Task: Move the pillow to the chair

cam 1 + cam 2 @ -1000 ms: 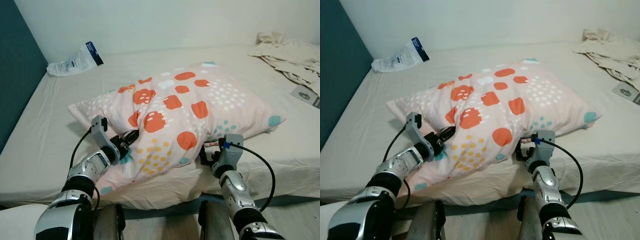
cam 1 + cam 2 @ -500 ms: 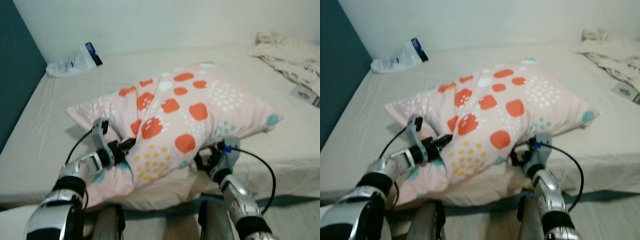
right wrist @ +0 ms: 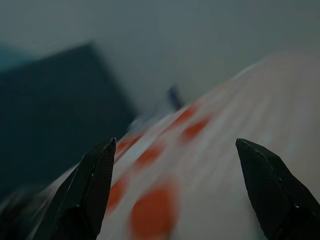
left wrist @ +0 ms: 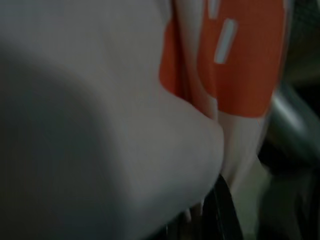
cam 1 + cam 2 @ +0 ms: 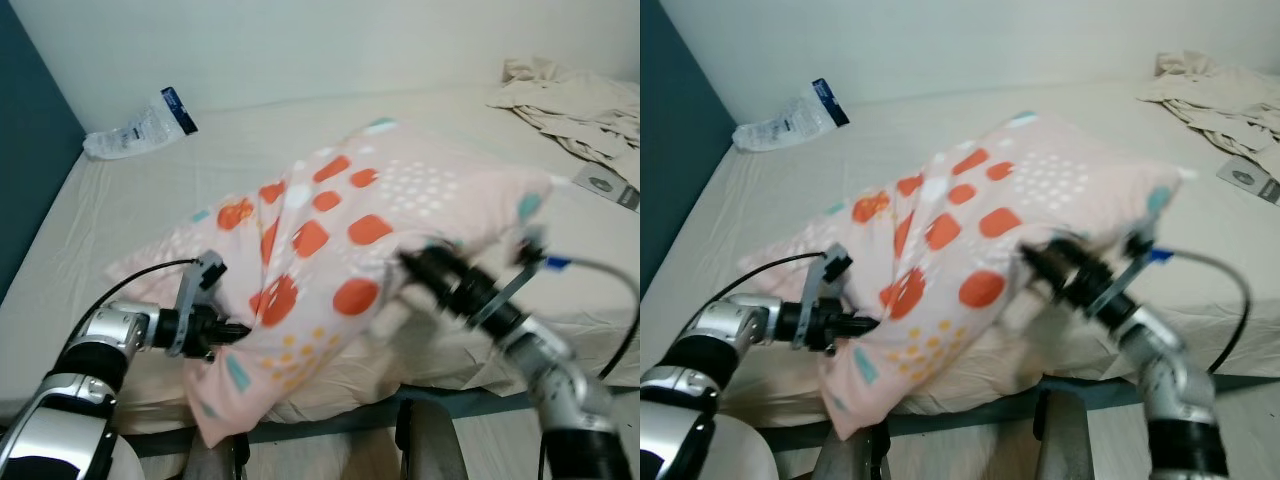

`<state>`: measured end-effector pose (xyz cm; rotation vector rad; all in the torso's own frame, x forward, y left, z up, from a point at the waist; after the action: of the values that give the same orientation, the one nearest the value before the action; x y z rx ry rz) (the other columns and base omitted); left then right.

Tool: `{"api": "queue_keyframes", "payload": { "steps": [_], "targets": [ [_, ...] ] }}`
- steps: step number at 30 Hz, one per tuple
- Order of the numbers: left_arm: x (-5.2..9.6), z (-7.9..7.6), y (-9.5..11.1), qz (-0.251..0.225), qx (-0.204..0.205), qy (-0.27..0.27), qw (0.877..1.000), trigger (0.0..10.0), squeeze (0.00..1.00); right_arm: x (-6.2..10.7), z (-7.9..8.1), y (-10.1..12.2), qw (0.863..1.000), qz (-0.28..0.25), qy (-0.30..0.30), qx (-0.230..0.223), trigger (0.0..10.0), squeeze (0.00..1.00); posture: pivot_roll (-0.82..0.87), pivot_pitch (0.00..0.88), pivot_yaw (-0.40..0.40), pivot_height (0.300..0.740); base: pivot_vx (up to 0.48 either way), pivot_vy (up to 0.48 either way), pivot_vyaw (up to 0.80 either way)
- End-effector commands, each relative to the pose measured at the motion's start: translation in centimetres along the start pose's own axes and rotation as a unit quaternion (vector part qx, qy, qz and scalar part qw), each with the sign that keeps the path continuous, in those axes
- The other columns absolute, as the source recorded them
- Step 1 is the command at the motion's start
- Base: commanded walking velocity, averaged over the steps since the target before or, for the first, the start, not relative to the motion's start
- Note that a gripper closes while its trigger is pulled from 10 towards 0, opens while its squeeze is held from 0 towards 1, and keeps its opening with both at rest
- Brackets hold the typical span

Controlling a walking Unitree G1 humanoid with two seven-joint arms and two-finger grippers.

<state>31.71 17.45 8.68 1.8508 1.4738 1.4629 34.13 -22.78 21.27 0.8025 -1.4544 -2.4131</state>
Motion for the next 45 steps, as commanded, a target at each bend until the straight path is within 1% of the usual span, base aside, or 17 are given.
{"api": "queue_keyframes", "payload": {
  "steps": [1,7,9,13,15,18,19,21,22,24,25,26,30,31,33,34,45],
  "targets": [
    [0.5,-0.7,-2.6,0.067,0.018,-0.036,0.997,0.0,0.00,0.9,-1.5,0.0,0.999,-0.008,-0.045,-0.013,10.0,0.00,0.02,0.144,0.048,0.530,0.000,0.000,0.00],
    [5.1,-0.3,-3.7,0.199,-0.057,-0.011,0.978,0.0,0.00,2.1,-4.5,3.3,0.991,-0.059,-0.120,-0.007,10.0,0.00,0.03,0.143,0.043,0.530,0.000,0.000,0.00],
    [5.4,-0.2,-3.7,0.201,-0.061,-0.006,0.978,0.0,0.00,2.2,-4.6,3.5,0.990,-0.065,-0.123,-0.007,10.0,0.00,0.03,0.143,0.043,0.530,0.000,0.000,0.00],
    [6.3,2.1,-2.0,0.160,-0.113,0.121,0.973,0.0,0.00,2.8,-6.5,5.1,0.977,-0.099,-0.189,-0.006,10.0,0.00,0.03,0.149,0.041,0.530,0.000,0.000,0.00],
    [7.4,4.3,0.0,0.113,-0.156,0.261,0.946,0.0,0.00,3.5,-8.3,5.8,0.962,-0.111,-0.249,0.000,10.0,0.00,0.03,0.157,0.038,0.530,0.000,0.000,0.00],
    [8.9,6.0,1.4,0.060,-0.133,0.384,0.912,0.0,0.00,4.3,-10.2,5.6,0.945,-0.076,-0.314,0.044,10.0,0.00,0.03,0.166,0.044,0.530,0.000,0.000,0.00],
    [9.1,6.2,1.5,0.048,-0.123,0.405,0.905,1.1,0.00,4.3,-10.5,5.4,0.943,-0.063,-0.322,0.056,10.0,0.00,0.03,0.173,0.047,0.530,0.000,0.000,0.00],
    [9.1,6.5,1.5,0.032,-0.101,0.420,0.901,0.0,0.00,4.4,-10.8,5.1,0.939,-0.041,-0.334,0.071,10.0,0.00,0.03,0.177,0.051,0.530,0.000,0.000,0.00],
    [8.4,6.6,1.4,-0.051,-0.026,0.424,0.904,8.2,0.00,3.9,-10.9,4.8,0.940,-0.009,-0.325,0.106,10.0,0.00,0.03,0.187,0.056,0.530,0.000,0.000,0.00],
    [8.0,6.7,1.4,-0.086,0.006,0.420,0.903,8.2,0.00,3.7,-10.9,4.8,0.940,0.000,-0.321,0.116,10.0,0.00,0.03,0.188,0.056,0.530,0.000,0.000,0.00],
    [7.5,6.6,1.3,-0.115,0.029,0.412,0.903,10.0,0.00,3.5,-10.9,4.8,0.941,0.003,-0.318,0.120,10.0,0.00,0.03,0.189,0.057,0.530,0.000,0.000,0.00],
    [6.5,6.5,0.9,-0.179,0.089,0.386,0.901,10.0,0.00,3.3,-11.0,5.2,0.940,0.001,-0.319,0.118,10.0,0.00,0.03,0.197,0.057,0.530,0.000,0.000,0.00],
    [5.1,6.1,0.1,-0.233,0.155,0.346,0.895,10.0,0.00,3.1,-11.1,5.5,0.939,-0.004,-0.321,0.120,10.0,0.00,0.03,0.203,0.052,0.530,0.000,0.000,0.00],
    [4.2,5.9,-0.5,-0.258,0.200,0.325,0.887,10.0,0.22,2.9,-11.2,5.6,0.940,-0.007,-0.321,0.120,10.0,0.00,0.03,0.204,0.047,0.530,0.000,0.000,0.00],
    [4.0,5.8,-0.8,-0.266,0.214,0.320,0.884,10.0,0.22,2.8,-11.2,5.6,0.940,-0.008,-0.320,0.120,10.0,0.00,0.03,0.205,0.047,0.530,0.000,0.000,0.00],
    [3.7,5.5,-0.9,-0.281,0.238,0.296,0.882,10.0,1.00,2.5,-11.1,5.5,0.941,-0.007,-0.317,0.122,10.0,0.00,0.03,0.208,0.042,0.530,0.000,0.000,0.00],
    [7.2,5.9,0.4,-0.322,0.238,0.313,0.861,10.0,1.00,1.8,-10.8,4.5,0.944,0.011,-0.305,0.128,10.0,0.00,0.03,0.210,0.033,0.530,0.000,0.000,0.00]
  ]
}}
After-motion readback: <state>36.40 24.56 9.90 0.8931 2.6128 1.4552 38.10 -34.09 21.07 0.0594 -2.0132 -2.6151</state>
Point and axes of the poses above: a point about 5 cm out from each wrist's last joint towards the gripper, its own x axis pointing back from the gripper into the wrist, its own y axis along the axis of the wrist's last joint, z = x × y, the point moved 3 cm from there along -x, pointing out of the wrist towards the gripper, and after that the axes turned 4 degrees about -x, right-handed, at the moved point
